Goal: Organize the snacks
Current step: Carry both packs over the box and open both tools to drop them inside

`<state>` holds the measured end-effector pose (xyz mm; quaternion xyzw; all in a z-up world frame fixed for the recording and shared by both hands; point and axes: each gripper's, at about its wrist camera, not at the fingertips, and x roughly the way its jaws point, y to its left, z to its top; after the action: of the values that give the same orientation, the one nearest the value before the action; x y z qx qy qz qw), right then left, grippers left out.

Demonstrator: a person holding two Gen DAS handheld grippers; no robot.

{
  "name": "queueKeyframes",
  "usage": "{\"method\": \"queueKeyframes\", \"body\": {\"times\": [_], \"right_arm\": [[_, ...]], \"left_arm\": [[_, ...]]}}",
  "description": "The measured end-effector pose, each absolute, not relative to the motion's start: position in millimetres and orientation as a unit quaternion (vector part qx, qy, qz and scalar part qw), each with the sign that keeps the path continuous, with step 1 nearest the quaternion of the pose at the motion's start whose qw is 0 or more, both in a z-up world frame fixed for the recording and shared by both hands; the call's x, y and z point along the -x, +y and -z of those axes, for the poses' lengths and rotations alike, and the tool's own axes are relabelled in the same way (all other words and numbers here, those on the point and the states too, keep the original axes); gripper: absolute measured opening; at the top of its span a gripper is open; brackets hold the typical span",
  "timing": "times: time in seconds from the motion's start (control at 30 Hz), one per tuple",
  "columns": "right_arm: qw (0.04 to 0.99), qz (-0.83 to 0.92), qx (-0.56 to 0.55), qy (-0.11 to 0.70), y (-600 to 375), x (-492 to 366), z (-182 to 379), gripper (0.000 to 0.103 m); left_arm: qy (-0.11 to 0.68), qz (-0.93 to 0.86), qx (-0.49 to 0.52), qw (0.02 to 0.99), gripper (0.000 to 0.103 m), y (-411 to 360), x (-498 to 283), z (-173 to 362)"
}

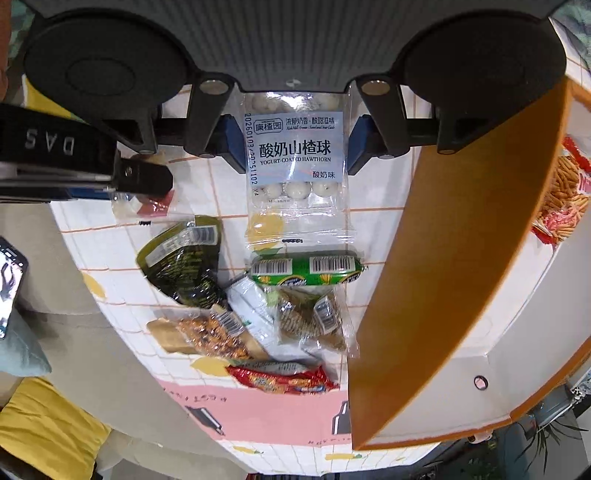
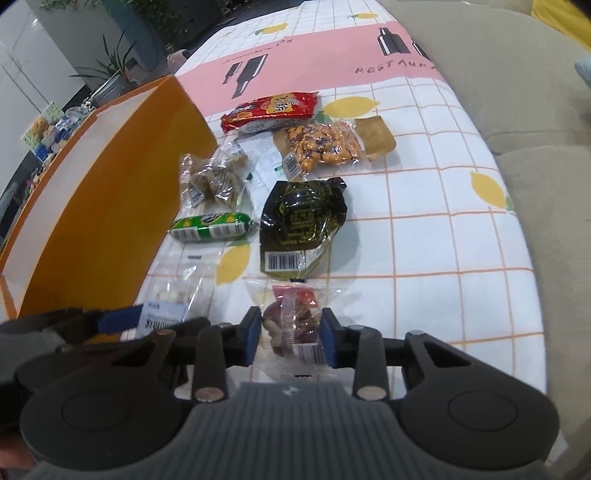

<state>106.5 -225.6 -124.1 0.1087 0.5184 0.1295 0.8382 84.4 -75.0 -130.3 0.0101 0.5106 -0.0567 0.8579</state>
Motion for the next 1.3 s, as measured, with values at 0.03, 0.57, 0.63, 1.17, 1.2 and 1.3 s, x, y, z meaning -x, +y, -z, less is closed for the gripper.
{"method": "queueKeyframes", "body": {"times": [0.03,0.57,0.63,1.17,1.2,1.3], "right_arm": [[0.84,-0.131,-0.104,0.517,-225.2,-103.8,121.0,0.031],[0.887,-0.17,-0.073,0.423,-208.0,-78.8,35.9,0.03],[0.892,-0.187,-0.066,0.407,-198.0,-78.5,22.3,0.03],[0.875,-0.32,0.045,0.359,-80.9,-114.0,-12.7,0.03],[0.873,-0.325,0.057,0.36,-73.5,-117.0,-11.0,0.03],[0.862,-0.338,0.101,0.364,-50.0,-130.4,-3.2,0.03]], "left_arm": [[0.508,0.058,-0.008,0.859,0.063,-74.3,-82.3,127.0],[0.42,0.069,0.044,0.904,0.063,-35.7,-52.9,21.9],[0.412,0.07,0.042,0.908,0.064,-27.0,-54.5,8.6],[0.435,0.056,-0.042,0.898,0.064,71.0,-114.8,-14.0],[0.442,0.06,-0.051,0.894,0.064,74.6,-120.2,-10.0],[0.458,0.067,-0.093,0.882,0.064,80.6,-135.8,5.2]]}}
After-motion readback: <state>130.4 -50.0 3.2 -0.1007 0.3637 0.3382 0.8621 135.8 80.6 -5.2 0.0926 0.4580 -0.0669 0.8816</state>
